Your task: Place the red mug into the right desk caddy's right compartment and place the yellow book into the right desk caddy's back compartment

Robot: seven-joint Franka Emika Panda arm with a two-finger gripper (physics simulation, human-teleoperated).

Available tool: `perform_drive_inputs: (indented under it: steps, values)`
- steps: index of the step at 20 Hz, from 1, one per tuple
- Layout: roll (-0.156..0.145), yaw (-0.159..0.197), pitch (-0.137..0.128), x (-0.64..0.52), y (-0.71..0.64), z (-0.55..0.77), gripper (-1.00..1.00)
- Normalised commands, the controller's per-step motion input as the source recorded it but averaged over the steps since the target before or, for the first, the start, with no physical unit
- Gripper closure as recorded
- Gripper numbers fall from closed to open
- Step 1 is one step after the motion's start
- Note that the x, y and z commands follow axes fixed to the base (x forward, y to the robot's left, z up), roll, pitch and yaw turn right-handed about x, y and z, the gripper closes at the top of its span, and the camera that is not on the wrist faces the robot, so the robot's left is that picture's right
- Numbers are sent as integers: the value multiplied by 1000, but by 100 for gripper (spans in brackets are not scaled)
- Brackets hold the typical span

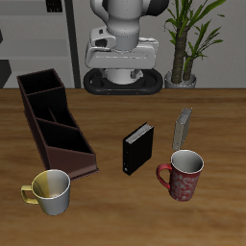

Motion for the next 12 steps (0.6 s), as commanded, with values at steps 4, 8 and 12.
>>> perform_drive_inputs:
  steps: [4,8,12]
  values:
    - [1,-2,2,74,39,-15,-100]
    - [-15,-9,-17,134,106,41,-100]
    - [-17,-19,-19,199,140,97,-100]
